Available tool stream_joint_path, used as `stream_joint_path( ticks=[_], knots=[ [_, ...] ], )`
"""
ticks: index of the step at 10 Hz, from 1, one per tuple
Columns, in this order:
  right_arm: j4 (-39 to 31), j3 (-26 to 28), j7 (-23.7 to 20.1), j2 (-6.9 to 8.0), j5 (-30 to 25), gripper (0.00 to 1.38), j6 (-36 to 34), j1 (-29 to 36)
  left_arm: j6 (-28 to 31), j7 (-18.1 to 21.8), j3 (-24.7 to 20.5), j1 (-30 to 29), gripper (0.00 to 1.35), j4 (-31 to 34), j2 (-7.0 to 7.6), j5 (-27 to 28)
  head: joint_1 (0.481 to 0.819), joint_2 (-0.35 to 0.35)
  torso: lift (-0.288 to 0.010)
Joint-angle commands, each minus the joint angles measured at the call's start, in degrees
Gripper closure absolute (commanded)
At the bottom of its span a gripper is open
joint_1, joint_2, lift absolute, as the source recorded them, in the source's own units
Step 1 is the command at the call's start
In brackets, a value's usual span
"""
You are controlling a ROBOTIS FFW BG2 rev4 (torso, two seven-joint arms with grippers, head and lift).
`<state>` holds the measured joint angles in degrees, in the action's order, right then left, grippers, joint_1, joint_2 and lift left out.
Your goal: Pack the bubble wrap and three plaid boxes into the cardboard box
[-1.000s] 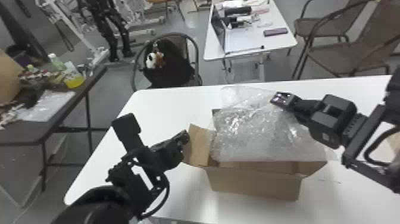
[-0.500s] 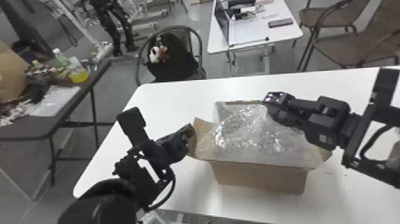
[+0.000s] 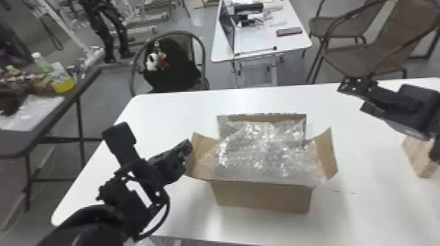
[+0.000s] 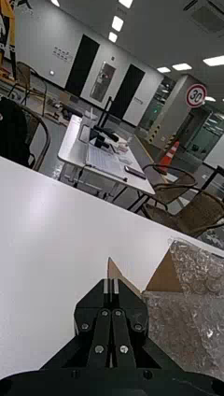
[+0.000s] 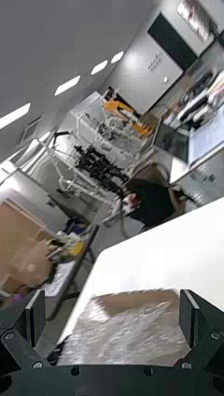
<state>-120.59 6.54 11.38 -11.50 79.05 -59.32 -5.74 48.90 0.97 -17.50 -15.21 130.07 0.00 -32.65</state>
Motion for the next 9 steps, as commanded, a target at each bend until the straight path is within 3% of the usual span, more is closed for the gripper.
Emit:
stream_joint_path(
  ticks=[1, 2, 3, 5, 6, 9],
  knots=[
    [-6.42, 2.69, -6.55, -2.65, -20.42, 0.17, 1.4, 3.28, -0.21, 0.09, -0.26, -0.26, 1.21, 0.01, -0.15, -0.14, 0.671, 0.223, -0.148],
    [-7.03, 2.51, -14.19, -2.91, -32.29, 0.17, 7.11, 7.14, -0.3, 0.09, -0.26, -0.35, 1.21, 0.01, -0.15, -0.14, 0.673, 0.176, -0.148],
    [-5.36, 2.33, -22.54, -1.94, -42.31, 0.17, 14.41, 11.45, -0.3, 0.09, -0.17, -0.35, 1.21, -0.08, -0.15, -0.14, 0.679, 0.138, -0.148],
    [1.23, 2.16, -31.86, 0.96, -53.03, 0.17, 29.44, 17.78, -0.56, 0.35, -0.52, -0.96, 1.21, -0.08, -0.15, -0.14, 0.695, 0.1, -0.148],
    [4.13, 1.28, -35.55, 1.75, -58.57, 0.18, 36.29, 18.74, -0.56, 0.53, -0.7, -1.05, 1.21, -0.08, -0.15, -0.05, 0.695, 0.083, -0.148],
    [7.73, -1.88, -36.17, 3.07, -67.18, 0.18, 50.44, 23.32, -0.65, 0.88, -0.87, -1.14, 1.21, -0.17, -0.15, -0.05, 0.695, 0.079, -0.148]
  ],
)
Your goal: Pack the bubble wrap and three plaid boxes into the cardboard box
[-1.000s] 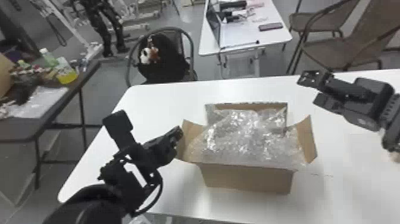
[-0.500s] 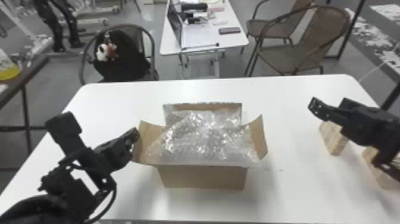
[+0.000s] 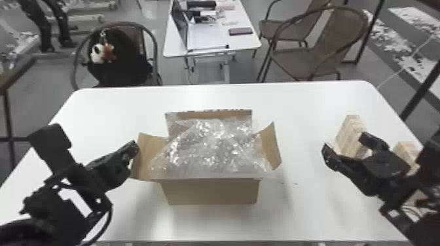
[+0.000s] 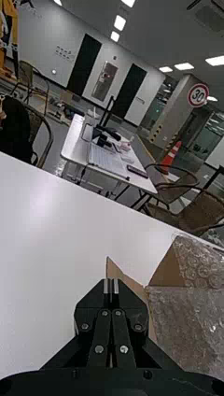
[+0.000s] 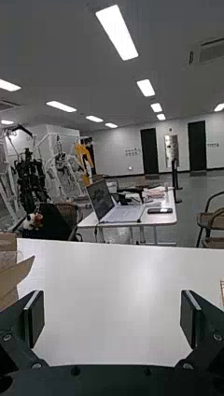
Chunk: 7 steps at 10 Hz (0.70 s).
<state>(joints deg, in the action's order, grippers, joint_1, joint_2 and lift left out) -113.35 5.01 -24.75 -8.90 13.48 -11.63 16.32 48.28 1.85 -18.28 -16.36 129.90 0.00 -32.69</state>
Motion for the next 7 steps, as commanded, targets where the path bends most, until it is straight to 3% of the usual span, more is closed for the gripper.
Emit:
stream_joint_path(
  ticks=[1, 2, 7],
  knots=[
    [2.0, -0.27, 1.9, 1.96, -2.14, 0.18, 8.03, 3.54, -0.21, 0.17, -0.36, -0.43, 1.21, 0.0, -0.15, 0.0, 0.695, 0.081, -0.148],
    [4.02, 0.0, 4.54, 2.75, -1.7, 0.18, 11.54, 4.86, -0.47, 0.43, -0.53, -0.69, 1.21, 0.0, -0.15, -0.09, 0.695, 0.082, -0.148],
    [14.39, 0.26, 8.84, 2.49, -1.35, 0.19, 19.28, 2.66, -0.73, 0.78, -0.44, -0.78, 1.21, -0.09, -0.15, -0.09, 0.695, 0.039, -0.148]
  ],
)
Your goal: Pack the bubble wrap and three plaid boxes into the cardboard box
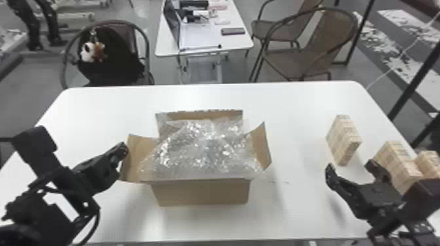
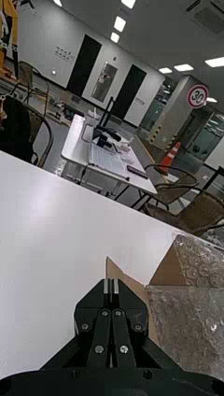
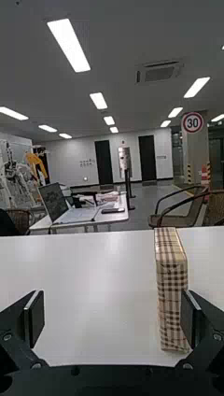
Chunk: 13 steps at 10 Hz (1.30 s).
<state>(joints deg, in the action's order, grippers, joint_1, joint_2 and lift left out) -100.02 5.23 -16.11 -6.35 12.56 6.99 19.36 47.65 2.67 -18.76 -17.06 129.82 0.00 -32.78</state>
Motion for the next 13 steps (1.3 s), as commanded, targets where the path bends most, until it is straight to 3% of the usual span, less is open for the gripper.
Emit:
stream_joint_path(
  ticks=[1, 9, 13],
  knots=[
    [2.73, 0.04, 1.7, -0.15, -1.05, 0.19, 1.71, -1.08, -0.27, 0.05, 0.04, -0.16, 1.21, -0.01, -0.15, 0.0, 0.695, 0.029, -0.148],
    [13.45, 0.48, 3.11, -2.17, -0.34, 0.19, 4.7, -9.08, -0.36, -0.21, 0.66, -0.34, 1.21, 0.08, -0.15, 2.55, 0.695, -0.011, -0.148],
    [17.58, -0.22, 3.81, -1.91, -0.96, 0.19, 6.02, -12.5, -0.63, -0.21, 1.01, -0.43, 1.21, 0.08, -0.15, 2.99, 0.695, -0.021, -0.148]
  ],
)
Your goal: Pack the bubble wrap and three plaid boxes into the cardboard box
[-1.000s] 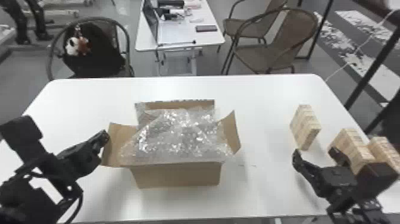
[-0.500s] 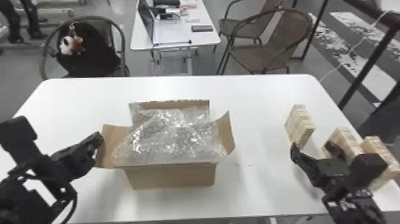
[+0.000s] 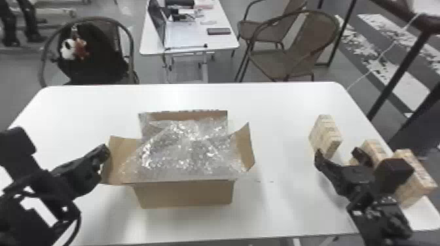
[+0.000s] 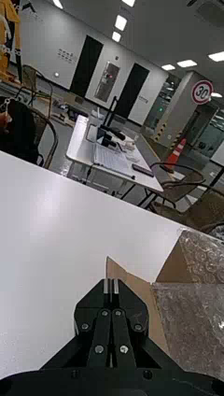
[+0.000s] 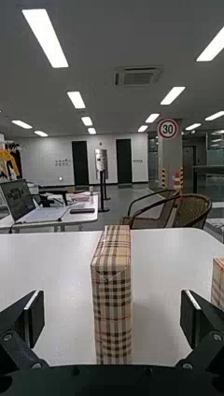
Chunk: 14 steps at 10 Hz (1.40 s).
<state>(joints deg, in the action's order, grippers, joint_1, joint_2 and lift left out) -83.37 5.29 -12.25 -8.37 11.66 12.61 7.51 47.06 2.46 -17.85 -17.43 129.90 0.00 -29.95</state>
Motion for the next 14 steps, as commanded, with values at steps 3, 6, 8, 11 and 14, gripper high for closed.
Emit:
stream_joint_path(
  ticks=[3, 6, 8, 11, 14],
  knots=[
    [4.18, -0.89, -0.05, 0.1, 0.12, 0.19, 1.36, -3.29, -0.04, 0.0, 0.27, 0.02, 1.21, 0.09, -0.15, 0.59, 0.695, -0.016, -0.148],
    [6.2, -1.42, 0.03, 0.1, -0.14, 0.38, 1.45, -5.13, -0.04, 0.0, 0.36, -0.06, 1.21, 0.0, -0.15, 0.77, 0.695, -0.015, -0.148],
    [5.06, -2.47, 0.47, 0.1, -0.5, 0.91, -0.92, -5.84, -0.04, 0.09, 0.45, 0.02, 1.21, 0.0, -0.15, 0.86, 0.695, -0.01, -0.148],
    [-2.33, -2.65, 4.69, 0.02, 1.35, 1.0, -1.1, -0.65, -0.39, 0.09, 0.27, -0.24, 1.21, 0.0, -0.15, 0.95, 0.695, -0.01, -0.148],
    [-6.55, -3.97, 4.69, -0.6, 5.74, 1.0, -1.01, 0.58, -0.56, 0.09, 0.36, -0.15, 1.21, 0.0, -0.15, 1.03, 0.695, -0.004, -0.148]
  ],
)
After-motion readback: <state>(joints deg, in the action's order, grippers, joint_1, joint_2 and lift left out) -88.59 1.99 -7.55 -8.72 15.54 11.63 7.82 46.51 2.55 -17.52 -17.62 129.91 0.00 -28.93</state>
